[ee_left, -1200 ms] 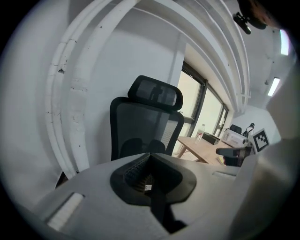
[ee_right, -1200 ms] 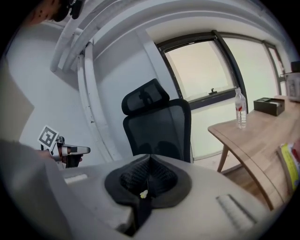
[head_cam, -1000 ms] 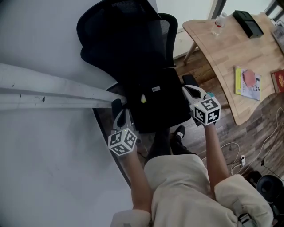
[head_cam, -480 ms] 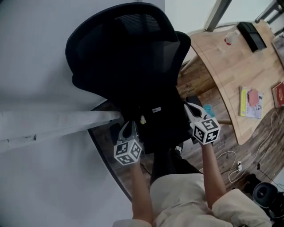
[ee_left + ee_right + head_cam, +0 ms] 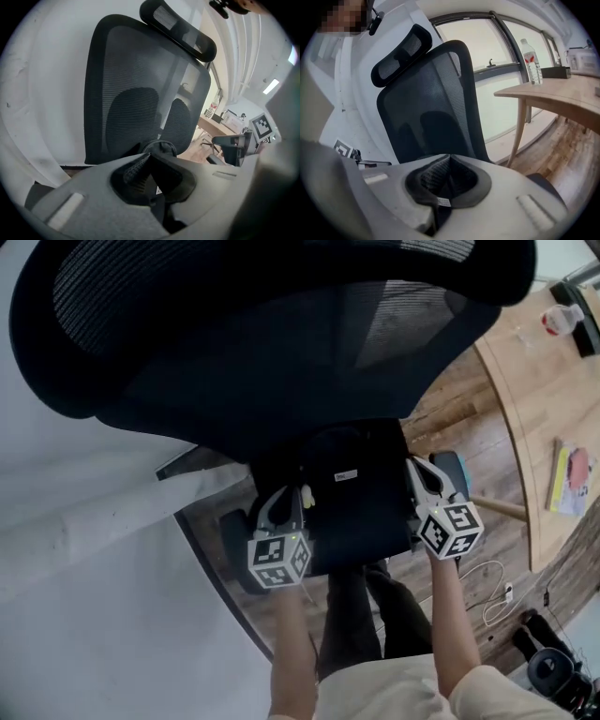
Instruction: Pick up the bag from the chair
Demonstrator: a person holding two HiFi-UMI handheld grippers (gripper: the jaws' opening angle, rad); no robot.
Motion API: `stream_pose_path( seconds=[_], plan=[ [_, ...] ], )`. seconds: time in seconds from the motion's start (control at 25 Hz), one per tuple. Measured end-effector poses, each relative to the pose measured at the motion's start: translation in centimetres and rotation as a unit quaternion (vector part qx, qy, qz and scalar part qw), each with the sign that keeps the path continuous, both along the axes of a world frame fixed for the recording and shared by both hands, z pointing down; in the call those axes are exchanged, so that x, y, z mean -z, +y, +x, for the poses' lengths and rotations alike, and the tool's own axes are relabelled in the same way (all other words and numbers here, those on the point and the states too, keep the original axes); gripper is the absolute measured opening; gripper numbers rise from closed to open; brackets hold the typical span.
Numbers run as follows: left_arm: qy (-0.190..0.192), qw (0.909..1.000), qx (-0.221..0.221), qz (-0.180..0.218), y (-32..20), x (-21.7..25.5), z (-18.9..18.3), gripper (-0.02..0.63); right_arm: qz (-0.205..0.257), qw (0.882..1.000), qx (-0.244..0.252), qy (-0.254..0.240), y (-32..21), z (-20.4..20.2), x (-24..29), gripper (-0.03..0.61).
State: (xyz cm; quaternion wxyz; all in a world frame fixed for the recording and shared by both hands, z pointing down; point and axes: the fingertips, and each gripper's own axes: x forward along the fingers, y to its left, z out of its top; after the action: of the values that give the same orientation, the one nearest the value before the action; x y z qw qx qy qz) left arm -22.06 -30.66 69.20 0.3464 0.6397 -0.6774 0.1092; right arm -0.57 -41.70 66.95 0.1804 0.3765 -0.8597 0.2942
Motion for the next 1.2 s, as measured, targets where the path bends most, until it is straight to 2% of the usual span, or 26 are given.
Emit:
stream_pose_path(
  seconds=[0.24, 0.44, 0.56, 0.68, 0.76, 0.8, 0.84, 0.92, 1.0, 1.04, 1.2],
  plan=[
    [-0.019, 0.9994, -0.027, 0.009, -1.1, -3.8, -1.4, 0.008, 0.023, 0.999, 0.030, 0.020, -0.1, -1.3, -3.7, 0.000],
    [-0.009, 0.9997, -0.001, 0.025, -2.4, -5.8, -1.2, 0.008, 0.041, 0.998, 0.052, 0.015, -1.6, -3.3, -5.6, 0.001],
    [-0.013, 0.9996, -0.011, 0.022, -2.8, -6.8, -0.6, 0.008, 0.034, 0.998, 0.061, 0.013, -1.4, -5.2, -7.4, 0.000],
    [-0.005, 0.9996, -0.009, 0.028, -3.2, -7.1, -0.7, 0.009, 0.030, 0.995, 0.094, 0.033, -0.6, -7.4, -8.8, 0.003],
    [-0.007, 0.9995, -0.002, 0.030, -3.2, -7.0, -1.0, 0.009, 0.032, 0.992, 0.113, 0.048, -0.1, -8.3, -9.4, 0.091],
    [-0.009, 0.9995, 0.002, 0.030, -3.1, -7.1, -1.1, 0.011, 0.032, 0.991, 0.120, 0.051, 0.1, -8.6, -9.5, 0.092],
    [-0.007, 0.9996, 0.006, 0.028, -3.0, -7.2, -1.3, 0.029, 0.030, 0.990, 0.124, 0.053, 0.2, -8.8, -9.7, 0.104],
    [0.008, 0.9997, 0.012, 0.019, -2.7, -7.9, -1.5, 0.106, 0.021, 0.990, 0.127, 0.059, 0.2, -9.0, -10.4, 0.165],
    [0.023, 0.9997, 0.007, 0.011, -2.8, -8.8, -1.6, 0.138, 0.008, 0.990, 0.122, 0.063, -0.2, -9.1, -11.2, 0.250],
    [0.027, 0.9996, -0.002, 0.009, -3.0, -9.2, -1.4, 0.157, 0.000, 0.991, 0.119, 0.061, -0.4, -9.2, -11.6, 0.271],
    [0.037, 0.9986, -0.037, 0.004, -3.5, -10.7, -1.0, 0.230, -0.026, 0.990, 0.132, 0.045, -0.4, -9.8, -13.1, 0.285]
  ],
)
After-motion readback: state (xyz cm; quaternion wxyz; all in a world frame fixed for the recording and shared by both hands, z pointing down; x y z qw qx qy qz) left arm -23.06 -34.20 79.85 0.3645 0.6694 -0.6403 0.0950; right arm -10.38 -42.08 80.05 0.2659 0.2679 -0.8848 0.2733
